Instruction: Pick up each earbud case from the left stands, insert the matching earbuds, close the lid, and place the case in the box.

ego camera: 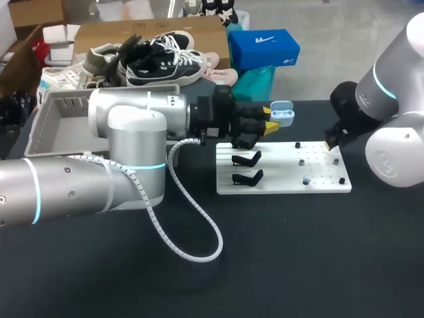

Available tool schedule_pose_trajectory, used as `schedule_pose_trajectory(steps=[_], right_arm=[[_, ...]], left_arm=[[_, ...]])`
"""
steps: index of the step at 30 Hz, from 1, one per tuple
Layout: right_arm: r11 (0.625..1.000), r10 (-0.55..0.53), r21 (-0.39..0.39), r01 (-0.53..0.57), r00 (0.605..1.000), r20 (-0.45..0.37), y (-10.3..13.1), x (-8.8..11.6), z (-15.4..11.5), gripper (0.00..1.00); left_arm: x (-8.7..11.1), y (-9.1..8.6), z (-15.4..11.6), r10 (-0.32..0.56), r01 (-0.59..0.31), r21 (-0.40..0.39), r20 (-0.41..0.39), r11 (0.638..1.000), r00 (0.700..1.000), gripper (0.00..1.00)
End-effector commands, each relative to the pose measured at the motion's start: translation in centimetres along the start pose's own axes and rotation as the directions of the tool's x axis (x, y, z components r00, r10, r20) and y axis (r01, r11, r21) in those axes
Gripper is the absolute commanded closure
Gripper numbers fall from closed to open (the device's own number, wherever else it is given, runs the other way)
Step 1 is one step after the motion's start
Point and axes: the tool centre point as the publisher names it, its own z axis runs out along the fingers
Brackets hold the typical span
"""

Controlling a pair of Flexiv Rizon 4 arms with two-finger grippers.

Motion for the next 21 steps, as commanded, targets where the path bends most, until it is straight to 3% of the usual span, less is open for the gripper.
schedule_pose_trajectory(steps=[1, 16, 21], right_arm=[[1.000, 0.007, 0.013, -0.007, 1.000, 0.003, 0.00, 0.12, -0.07, 0.69], [0.999, 0.032, 0.013, -0.032, 0.999, 0.013, -0.23, -0.26, 0.02, 0.69], [0.999, 0.039, 0.015, -0.039, 0.999, 0.013, -0.10, -0.29, 0.07, 0.73]], left_arm=[[0.06, 0.00, -0.03, 0.001, -0.001, 0.000, 0.003, 1.000, 1.000, 1.00], [0.06, 0.00, -0.03, 0.001, -0.001, 0.000, 0.003, 1.000, 1.000, 1.00], [0.06, 0.00, -0.03, 0.001, -0.001, 0.000, 0.003, 1.000, 1.000, 1.00]])
